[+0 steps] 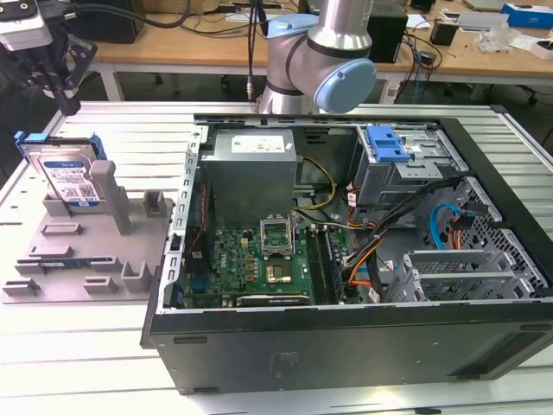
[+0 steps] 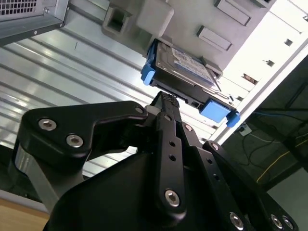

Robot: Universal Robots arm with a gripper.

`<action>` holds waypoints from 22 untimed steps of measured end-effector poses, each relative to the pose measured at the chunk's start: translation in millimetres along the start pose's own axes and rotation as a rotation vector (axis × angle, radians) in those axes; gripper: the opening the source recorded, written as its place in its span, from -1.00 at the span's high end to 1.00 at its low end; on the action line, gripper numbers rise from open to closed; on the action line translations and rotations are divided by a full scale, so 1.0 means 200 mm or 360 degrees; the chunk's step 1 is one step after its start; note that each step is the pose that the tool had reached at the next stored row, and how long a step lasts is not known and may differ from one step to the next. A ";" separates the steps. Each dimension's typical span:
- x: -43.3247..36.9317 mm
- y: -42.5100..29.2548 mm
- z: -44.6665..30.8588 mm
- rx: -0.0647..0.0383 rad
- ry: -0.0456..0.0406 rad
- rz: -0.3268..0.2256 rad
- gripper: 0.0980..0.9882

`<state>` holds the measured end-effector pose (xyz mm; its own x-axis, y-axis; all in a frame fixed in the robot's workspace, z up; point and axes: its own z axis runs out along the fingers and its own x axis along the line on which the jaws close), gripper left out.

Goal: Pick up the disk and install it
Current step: 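Pick up the disk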

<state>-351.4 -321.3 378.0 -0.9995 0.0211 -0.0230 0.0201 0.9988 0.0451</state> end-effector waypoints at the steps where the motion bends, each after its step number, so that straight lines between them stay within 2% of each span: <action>1: 0.000 0.000 0.000 -0.0001 0.0002 -0.0028 0.98; 4: 0.000 0.000 0.000 -0.0003 0.0007 -0.0126 0.98; 5: 0.000 0.000 0.001 -0.0005 0.0013 -0.0243 0.98; 7: 0.000 0.000 0.001 -0.0008 0.0020 -0.0366 0.96; 8: 0.000 0.000 0.001 -0.0009 0.0022 -0.0395 0.84; 9: 0.000 0.000 0.001 -0.0010 0.0024 -0.0426 0.84; 11: 0.000 0.000 0.002 -0.0012 0.0029 -0.0508 0.56; 12: 0.000 0.000 0.002 -0.0012 0.0031 -0.0536 0.56; 13: 0.000 0.000 0.002 -0.0013 0.0034 -0.0579 0.28; 16: 0.000 0.000 0.005 -0.0017 0.0044 -0.0745 0.28; 21: 0.000 0.000 0.007 -0.0020 0.0051 -0.0908 0.28; 22: 0.000 0.000 0.008 -0.0021 0.0054 -0.0966 0.28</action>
<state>-351.3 -321.3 376.5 -0.8324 -0.5539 -0.0169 -0.5540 0.8312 0.0465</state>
